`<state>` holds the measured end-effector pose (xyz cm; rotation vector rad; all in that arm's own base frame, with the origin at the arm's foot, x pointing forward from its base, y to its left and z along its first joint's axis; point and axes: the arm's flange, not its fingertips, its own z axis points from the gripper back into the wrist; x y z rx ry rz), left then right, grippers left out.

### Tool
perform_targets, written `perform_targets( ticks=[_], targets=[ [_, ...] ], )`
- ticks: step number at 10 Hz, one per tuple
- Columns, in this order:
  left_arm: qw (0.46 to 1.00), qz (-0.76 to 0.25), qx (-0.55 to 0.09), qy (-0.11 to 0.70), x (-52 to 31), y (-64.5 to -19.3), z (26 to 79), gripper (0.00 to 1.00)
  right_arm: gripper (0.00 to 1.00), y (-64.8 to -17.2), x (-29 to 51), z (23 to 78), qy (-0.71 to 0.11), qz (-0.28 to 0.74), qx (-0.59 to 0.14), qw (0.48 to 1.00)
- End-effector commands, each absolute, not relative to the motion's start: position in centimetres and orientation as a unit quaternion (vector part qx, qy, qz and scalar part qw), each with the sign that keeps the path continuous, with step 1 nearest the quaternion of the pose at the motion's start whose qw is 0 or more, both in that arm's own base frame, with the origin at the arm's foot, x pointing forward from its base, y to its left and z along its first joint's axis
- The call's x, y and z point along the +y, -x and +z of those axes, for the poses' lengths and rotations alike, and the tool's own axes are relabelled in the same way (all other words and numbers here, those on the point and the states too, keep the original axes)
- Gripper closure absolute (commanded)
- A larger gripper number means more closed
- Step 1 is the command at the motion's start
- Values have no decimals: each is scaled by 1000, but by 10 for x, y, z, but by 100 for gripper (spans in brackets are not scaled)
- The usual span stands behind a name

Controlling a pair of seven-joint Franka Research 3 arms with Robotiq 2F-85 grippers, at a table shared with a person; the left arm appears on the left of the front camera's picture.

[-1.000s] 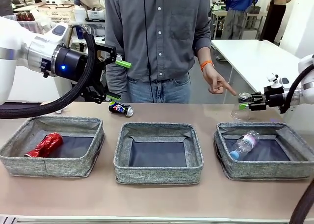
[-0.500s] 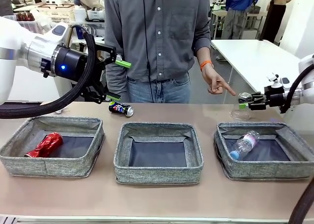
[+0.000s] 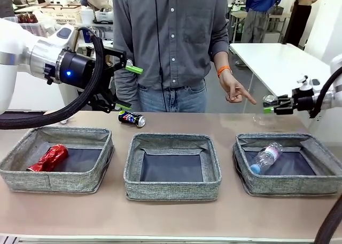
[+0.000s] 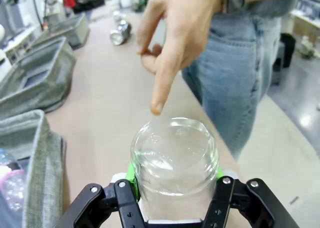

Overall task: Sort the waste into the appropriate baskets.
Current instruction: Pick up the waste item pointed out by the person.

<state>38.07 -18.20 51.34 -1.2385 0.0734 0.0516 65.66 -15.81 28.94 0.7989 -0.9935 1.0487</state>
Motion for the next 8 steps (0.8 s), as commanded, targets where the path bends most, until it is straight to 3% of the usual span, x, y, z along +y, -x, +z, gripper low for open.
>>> perform_targets(
  ticks=[1,5,8],
  targets=[
    [816,22,34,577,-183,-380,514,0,41,-633,-157,352,-312,477,-430,700],
    [816,22,34,577,-183,-380,514,0,41,-578,-131,456,-236,447,-296,810],
    [816,22,34,577,-183,-380,514,0,41,-534,-83,503,-149,417,-106,890]
  ],
)
